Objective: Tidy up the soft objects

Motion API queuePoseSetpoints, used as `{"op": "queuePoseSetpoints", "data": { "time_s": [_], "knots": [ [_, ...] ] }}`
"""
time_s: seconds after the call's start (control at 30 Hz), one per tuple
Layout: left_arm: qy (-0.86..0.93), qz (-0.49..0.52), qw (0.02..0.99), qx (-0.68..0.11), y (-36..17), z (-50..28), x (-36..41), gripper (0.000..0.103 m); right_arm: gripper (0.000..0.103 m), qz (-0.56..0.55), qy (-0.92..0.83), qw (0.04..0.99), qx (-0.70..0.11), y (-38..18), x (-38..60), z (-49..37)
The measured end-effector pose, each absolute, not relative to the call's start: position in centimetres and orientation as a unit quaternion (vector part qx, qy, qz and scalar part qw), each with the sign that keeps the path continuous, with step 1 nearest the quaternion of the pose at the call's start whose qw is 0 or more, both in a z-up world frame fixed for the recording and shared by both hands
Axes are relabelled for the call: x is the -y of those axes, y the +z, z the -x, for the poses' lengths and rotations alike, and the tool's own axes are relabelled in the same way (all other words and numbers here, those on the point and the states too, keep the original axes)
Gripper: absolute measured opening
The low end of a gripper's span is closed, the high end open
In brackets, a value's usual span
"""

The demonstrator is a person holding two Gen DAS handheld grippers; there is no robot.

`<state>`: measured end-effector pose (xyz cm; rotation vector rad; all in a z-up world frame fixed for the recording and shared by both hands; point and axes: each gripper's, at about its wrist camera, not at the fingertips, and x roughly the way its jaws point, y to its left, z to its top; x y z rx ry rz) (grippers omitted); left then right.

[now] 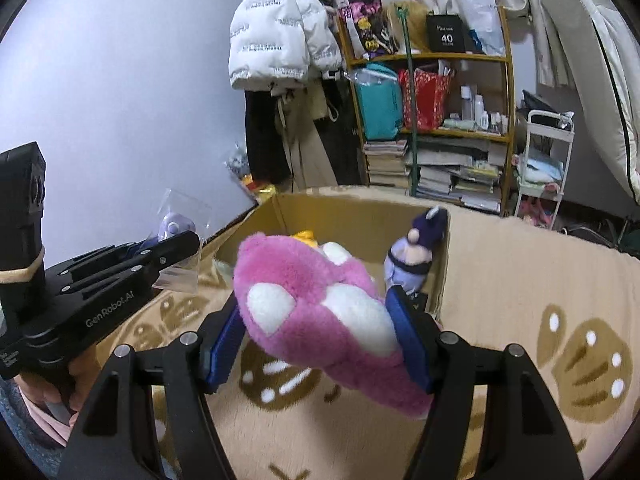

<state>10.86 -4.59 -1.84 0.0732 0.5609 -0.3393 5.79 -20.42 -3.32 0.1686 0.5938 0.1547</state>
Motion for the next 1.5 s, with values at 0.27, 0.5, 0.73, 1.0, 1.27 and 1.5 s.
{"op": "queuePoseSetpoints", "data": {
  "time_s": [0.27, 0.5, 0.73, 1.0, 1.27, 1.5],
  "knots": [
    [-0.179, -0.047, 0.947, -0.264, -1.1, -13.3, 5.7, 0.012, 0.073, -0.080, 0.063, 0.961, -0.256, -2.6, 21.8, -8.0],
    [-0.179, -0.065, 0.942, -0.275, -2.4, -15.6, 7.2, 0.012, 0.075, -0.117, 0.070, 0.961, -0.241, -3.2, 23.8, -10.7],
    [-0.168, -0.056, 0.939, -0.294, -4.2, -17.4, 7.6, 0.013, 0.076, -0.191, 0.084, 0.944, -0.255, -5.5, 26.2, -13.0],
    [-0.154, -0.050, 0.935, -0.317, -5.4, -18.7, 8.0, 0.020, 0.078, -0.179, 0.080, 0.948, -0.251, -5.3, 26.2, -13.4],
    [-0.135, -0.043, 0.939, -0.312, -4.9, -18.2, 6.9, 0.067, 0.090, -0.158, 0.078, 0.945, -0.275, -5.7, 25.3, -13.7],
    [-0.116, -0.040, 0.945, -0.304, -3.8, -17.2, 5.0, 0.085, 0.101, -0.160, 0.065, 0.941, -0.291, -5.8, 25.5, -13.2]
  ]
}}
